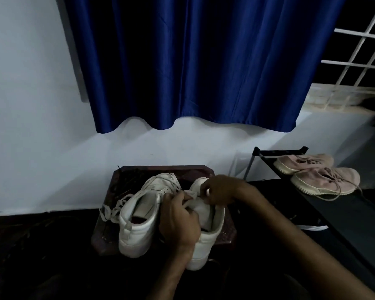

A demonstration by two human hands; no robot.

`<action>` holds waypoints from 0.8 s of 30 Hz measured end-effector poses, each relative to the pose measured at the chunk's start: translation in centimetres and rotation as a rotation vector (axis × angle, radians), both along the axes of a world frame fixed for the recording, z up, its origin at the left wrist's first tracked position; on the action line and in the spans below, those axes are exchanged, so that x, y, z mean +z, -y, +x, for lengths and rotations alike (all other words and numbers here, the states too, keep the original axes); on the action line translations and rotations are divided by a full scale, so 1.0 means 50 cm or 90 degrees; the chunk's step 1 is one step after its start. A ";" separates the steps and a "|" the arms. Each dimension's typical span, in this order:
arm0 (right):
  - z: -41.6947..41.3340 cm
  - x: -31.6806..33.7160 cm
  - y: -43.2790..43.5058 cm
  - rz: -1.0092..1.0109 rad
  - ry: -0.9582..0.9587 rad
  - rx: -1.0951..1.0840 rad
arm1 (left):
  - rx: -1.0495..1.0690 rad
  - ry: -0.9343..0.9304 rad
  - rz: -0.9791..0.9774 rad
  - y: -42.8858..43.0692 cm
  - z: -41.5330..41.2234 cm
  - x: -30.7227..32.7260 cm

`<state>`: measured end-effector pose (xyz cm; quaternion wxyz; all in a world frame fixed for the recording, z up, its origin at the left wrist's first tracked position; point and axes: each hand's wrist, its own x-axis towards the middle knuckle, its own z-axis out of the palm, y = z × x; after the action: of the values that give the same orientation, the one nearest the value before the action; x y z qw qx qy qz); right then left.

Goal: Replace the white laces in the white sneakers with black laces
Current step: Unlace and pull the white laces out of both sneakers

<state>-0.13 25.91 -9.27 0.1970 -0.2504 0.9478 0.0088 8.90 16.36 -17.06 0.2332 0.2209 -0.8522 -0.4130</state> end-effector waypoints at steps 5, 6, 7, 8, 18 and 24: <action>-0.010 0.023 0.002 -0.028 -0.044 -0.031 | 0.018 -0.001 0.027 0.001 -0.003 -0.001; -0.005 0.014 0.010 -0.039 -0.040 -0.032 | 0.019 -0.002 0.030 0.001 -0.002 0.000; 0.000 0.002 0.019 -0.041 -0.036 -0.032 | 0.020 -0.006 0.031 0.000 -0.002 0.000; 0.005 -0.009 0.026 -0.043 -0.047 -0.032 | 0.021 -0.010 0.029 -0.003 -0.001 0.002; 0.004 0.070 -0.020 0.038 -0.044 -0.016 | 0.034 -0.029 0.012 -0.001 -0.003 -0.010; 0.013 0.023 0.015 -0.012 -0.112 -0.035 | 0.023 -0.041 0.023 -0.005 0.001 -0.013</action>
<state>0.52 25.17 -8.11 0.1108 -0.2240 0.9681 0.0167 8.95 16.63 -17.73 0.2643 0.2273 -0.8322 -0.4312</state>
